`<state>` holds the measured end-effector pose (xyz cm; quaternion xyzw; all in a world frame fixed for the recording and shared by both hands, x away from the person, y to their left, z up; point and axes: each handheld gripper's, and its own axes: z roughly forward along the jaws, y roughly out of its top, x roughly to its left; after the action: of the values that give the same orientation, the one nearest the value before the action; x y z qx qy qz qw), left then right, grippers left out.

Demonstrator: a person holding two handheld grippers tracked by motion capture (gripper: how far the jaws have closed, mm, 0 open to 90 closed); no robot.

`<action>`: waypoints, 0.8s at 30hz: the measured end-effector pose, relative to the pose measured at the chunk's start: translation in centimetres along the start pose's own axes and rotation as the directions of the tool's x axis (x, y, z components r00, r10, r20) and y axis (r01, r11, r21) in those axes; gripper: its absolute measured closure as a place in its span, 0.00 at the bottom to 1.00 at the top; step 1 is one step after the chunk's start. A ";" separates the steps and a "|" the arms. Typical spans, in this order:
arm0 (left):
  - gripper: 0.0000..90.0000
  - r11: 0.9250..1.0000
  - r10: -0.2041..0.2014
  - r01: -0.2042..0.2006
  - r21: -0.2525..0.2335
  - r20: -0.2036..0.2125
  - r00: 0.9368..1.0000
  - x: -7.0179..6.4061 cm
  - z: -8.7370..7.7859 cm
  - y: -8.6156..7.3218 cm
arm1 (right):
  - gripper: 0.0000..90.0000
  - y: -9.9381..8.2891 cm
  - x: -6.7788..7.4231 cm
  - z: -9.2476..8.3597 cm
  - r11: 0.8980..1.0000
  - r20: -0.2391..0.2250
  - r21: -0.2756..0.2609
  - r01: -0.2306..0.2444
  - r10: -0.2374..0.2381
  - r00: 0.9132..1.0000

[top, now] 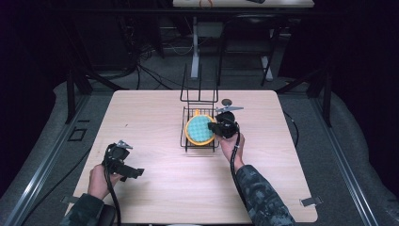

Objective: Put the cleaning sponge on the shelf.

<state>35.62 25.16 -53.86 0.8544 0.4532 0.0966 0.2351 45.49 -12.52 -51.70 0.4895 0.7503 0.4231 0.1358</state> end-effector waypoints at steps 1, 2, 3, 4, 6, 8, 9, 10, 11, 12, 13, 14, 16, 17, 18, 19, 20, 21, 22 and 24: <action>0.00 1.000 -0.002 0.002 0.000 0.001 1.000 0.0 0.0 0.0 | 0.98 0.0 -0.1 0.1 1.000 0.001 -0.001 0.004 -0.004 1.000; 0.00 1.000 -0.002 0.002 -0.001 0.001 1.000 0.0 0.0 0.0 | 0.98 0.0 -0.1 0.0 1.000 0.004 0.000 0.000 0.000 1.000; 0.00 1.000 -0.002 0.002 -0.001 0.001 1.000 0.0 0.0 0.0 | 0.98 -0.1 -0.2 0.0 1.000 0.005 -0.002 -0.005 0.005 1.000; 0.00 1.000 -0.002 0.002 0.000 0.001 1.000 0.0 0.0 0.0 | 0.98 -0.1 -0.3 0.0 1.000 0.005 -0.006 -0.005 0.005 1.000; 0.00 1.000 -0.001 0.001 -0.001 0.001 1.000 -0.1 0.0 0.0 | 0.98 -0.2 -0.4 0.1 1.000 0.004 -0.007 -0.019 0.019 1.000; 0.00 1.000 -0.001 0.001 -0.001 0.001 1.000 -0.1 0.0 0.0 | 0.98 -0.4 -0.5 0.3 1.000 0.010 -0.008 -0.022 0.022 1.000; 0.00 1.000 -0.001 0.001 -0.002 0.001 1.000 -0.1 0.0 0.0 | 0.98 -0.5 -0.5 0.3 1.000 0.014 0.001 -0.028 0.028 1.000; 0.00 1.000 -0.001 0.001 -0.001 0.000 1.000 -0.1 0.0 0.0 | 0.98 -0.6 -0.5 0.4 1.000 0.011 0.003 -0.030 0.030 0.999; 0.00 1.000 0.000 0.000 -0.001 0.000 1.000 0.0 0.0 0.0 | 0.98 -0.7 -0.5 0.4 0.999 0.015 0.001 -0.032 0.032 0.999; 0.00 1.000 -0.002 0.002 0.000 0.001 1.000 0.0 0.0 0.0 | 0.98 -0.8 -0.5 0.4 1.000 0.015 -0.001 -0.031 0.031 0.999; 0.00 1.000 0.000 0.000 0.000 0.000 1.000 0.0 0.0 0.0 | 0.98 -0.8 -0.5 0.4 0.999 0.013 0.001 -0.035 0.035 0.999; 0.00 1.000 0.000 0.000 0.000 0.001 1.000 -0.1 0.0 0.0 | 0.98 -0.8 -0.5 0.4 0.999 0.014 0.002 -0.036 0.036 0.999; 0.00 1.000 0.000 0.000 -0.002 -0.003 1.000 -0.1 0.0 0.0 | 0.98 -0.8 -0.5 0.4 0.999 0.016 -0.001 -0.037 0.037 0.999; 0.00 1.000 0.000 0.000 -0.002 -0.003 1.000 -0.1 0.0 0.0 | 0.98 -0.8 -0.5 0.4 0.999 0.016 -0.001 -0.037 0.037 0.999; 0.00 1.000 0.000 0.000 0.000 0.000 1.000 -0.1 0.0 0.0 | 0.98 -0.9 -0.5 0.5 0.999 0.018 -0.001 -0.040 0.040 0.999; 0.00 1.000 0.000 0.000 0.000 0.000 1.000 -0.1 0.0 0.0 | 0.98 -0.9 -0.4 0.6 0.999 0.019 0.000 -0.050 0.050 0.999; 0.00 1.000 0.000 0.000 -0.001 0.000 1.000 -0.1 0.0 0.0 | 0.98 -1.0 -0.4 0.8 0.998 0.020 -0.002 -0.062 0.062 0.998; 0.00 1.000 0.000 0.000 -0.001 0.000 1.000 -0.1 0.0 0.0 | 0.98 -1.0 -0.4 0.8 0.998 0.020 -0.002 -0.062 0.062 0.998; 0.00 1.000 0.000 0.000 0.000 0.000 1.000 -0.1 0.0 0.0 | 0.97 -1.1 -0.4 0.8 0.998 0.025 0.000 -0.063 0.063 0.998; 0.00 1.000 0.002 -0.002 0.003 0.002 1.000 -0.1 0.0 0.0 | 0.96 -1.1 -0.3 0.9 0.997 0.032 0.001 -0.075 0.075 0.997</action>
<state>35.58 25.07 -53.89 0.8553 0.4522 0.0954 0.2343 45.52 -12.55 -53.16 0.5240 0.7296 0.4194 0.1312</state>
